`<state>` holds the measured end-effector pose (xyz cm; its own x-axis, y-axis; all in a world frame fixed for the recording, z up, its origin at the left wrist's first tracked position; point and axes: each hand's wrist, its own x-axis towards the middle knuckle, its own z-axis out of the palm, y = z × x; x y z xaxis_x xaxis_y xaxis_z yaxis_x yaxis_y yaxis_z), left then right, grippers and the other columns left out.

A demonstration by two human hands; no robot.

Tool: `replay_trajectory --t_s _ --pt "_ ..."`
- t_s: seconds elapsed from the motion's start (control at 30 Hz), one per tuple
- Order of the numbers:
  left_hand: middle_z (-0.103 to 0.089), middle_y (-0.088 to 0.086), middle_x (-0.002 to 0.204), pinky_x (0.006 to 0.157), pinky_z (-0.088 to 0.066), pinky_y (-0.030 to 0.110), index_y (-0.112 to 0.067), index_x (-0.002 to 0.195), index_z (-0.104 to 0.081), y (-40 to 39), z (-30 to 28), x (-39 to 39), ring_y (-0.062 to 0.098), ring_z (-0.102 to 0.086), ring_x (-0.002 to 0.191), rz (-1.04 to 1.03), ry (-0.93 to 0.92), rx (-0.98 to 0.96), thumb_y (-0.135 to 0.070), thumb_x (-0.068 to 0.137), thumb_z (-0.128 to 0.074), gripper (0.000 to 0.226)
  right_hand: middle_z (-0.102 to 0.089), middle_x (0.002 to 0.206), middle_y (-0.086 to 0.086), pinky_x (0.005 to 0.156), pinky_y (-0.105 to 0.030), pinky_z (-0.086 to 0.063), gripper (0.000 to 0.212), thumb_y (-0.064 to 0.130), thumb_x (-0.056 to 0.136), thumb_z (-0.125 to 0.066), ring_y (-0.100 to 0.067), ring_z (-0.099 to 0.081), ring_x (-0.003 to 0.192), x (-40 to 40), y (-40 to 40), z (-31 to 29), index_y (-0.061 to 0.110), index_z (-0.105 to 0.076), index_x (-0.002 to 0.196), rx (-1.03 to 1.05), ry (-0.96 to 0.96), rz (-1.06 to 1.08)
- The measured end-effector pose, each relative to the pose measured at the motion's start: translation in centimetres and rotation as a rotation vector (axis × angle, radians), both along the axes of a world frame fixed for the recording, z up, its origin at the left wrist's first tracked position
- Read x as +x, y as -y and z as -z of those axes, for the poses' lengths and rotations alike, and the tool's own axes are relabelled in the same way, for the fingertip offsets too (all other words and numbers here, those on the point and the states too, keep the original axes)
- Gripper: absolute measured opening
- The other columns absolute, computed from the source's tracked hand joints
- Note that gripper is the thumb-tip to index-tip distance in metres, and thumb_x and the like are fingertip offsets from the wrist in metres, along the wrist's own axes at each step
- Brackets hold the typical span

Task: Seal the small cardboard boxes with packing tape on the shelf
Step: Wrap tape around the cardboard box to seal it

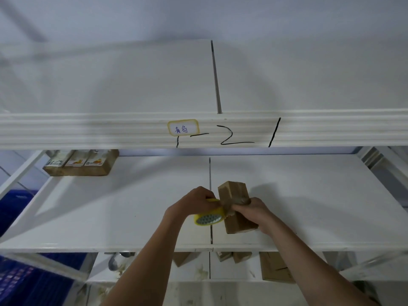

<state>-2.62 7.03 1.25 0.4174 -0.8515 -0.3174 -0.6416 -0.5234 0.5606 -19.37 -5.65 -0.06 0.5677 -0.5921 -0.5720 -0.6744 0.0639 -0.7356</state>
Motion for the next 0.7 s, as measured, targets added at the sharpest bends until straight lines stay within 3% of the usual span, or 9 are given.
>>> replay_trajectory --t_s 0.17,0.23,0.33,0.47,0.6,0.7 --pt "-0.063 -0.004 0.081 0.070 -0.045 0.023 -0.022 0.077 -0.071 -1.7 -0.1 1.4 0.010 -0.058 0.080 -0.065 -0.256 0.003 -0.050 0.085 -0.072 0.028 -0.071 0.102 -0.004 0.072 -0.031 -0.056 0.063 0.041 0.066 -0.088 -0.020 -0.068 0.093 -1.4 0.9 0.1 0.014 -0.061 0.116 0.030 0.022 0.052" --pt "-0.061 -0.004 0.077 0.070 -0.043 0.023 -0.024 0.071 -0.069 -1.8 0.3 1.6 0.010 -0.056 0.078 -0.089 -0.275 -0.013 -0.050 0.085 -0.072 0.030 -0.070 0.104 -0.003 0.075 -0.033 -0.057 0.069 0.045 0.062 -0.090 -0.020 -0.067 0.094 -1.3 0.9 0.2 0.016 -0.061 0.117 0.033 0.040 0.050" --pt "-0.060 -0.001 0.074 0.069 -0.045 0.025 -0.021 0.067 -0.067 -1.7 1.2 2.1 0.013 -0.055 0.074 -0.136 -0.226 -0.014 -0.053 0.080 -0.076 0.036 -0.070 0.104 -0.004 0.075 -0.033 -0.057 0.069 0.044 0.065 -0.089 -0.021 -0.068 0.094 -1.2 0.8 -0.1 0.015 -0.060 0.119 0.051 0.072 0.068" --pt "-0.066 -0.001 0.077 0.071 -0.053 0.030 -0.018 0.076 -0.070 -1.8 2.3 2.5 0.016 -0.064 0.075 -0.229 0.093 0.086 -0.073 0.069 -0.071 0.056 -0.072 0.106 -0.006 0.075 -0.034 -0.059 0.062 0.040 0.070 -0.087 -0.023 -0.070 0.095 -1.4 1.1 -1.0 0.015 -0.060 0.121 0.133 0.163 0.071" --pt "-0.063 -0.003 0.072 0.064 -0.048 0.024 -0.021 0.070 -0.065 -1.3 2.0 2.0 0.013 -0.063 0.071 -0.225 0.068 0.101 -0.075 0.069 -0.070 0.055 -0.076 0.102 -0.005 0.073 -0.032 -0.058 0.055 0.042 0.073 -0.084 -0.022 -0.072 0.094 -1.6 1.4 -1.2 0.016 -0.065 0.118 0.155 0.200 0.044" --pt "-0.066 -0.001 0.077 0.071 -0.054 0.029 -0.021 0.072 -0.066 -1.1 1.9 2.1 0.016 -0.066 0.076 -0.222 0.034 0.094 -0.076 0.068 -0.071 0.055 -0.077 0.101 -0.006 0.073 -0.033 -0.058 0.053 0.040 0.077 -0.081 -0.025 -0.073 0.095 -1.9 1.5 -1.0 0.015 -0.067 0.121 0.198 0.240 0.030"
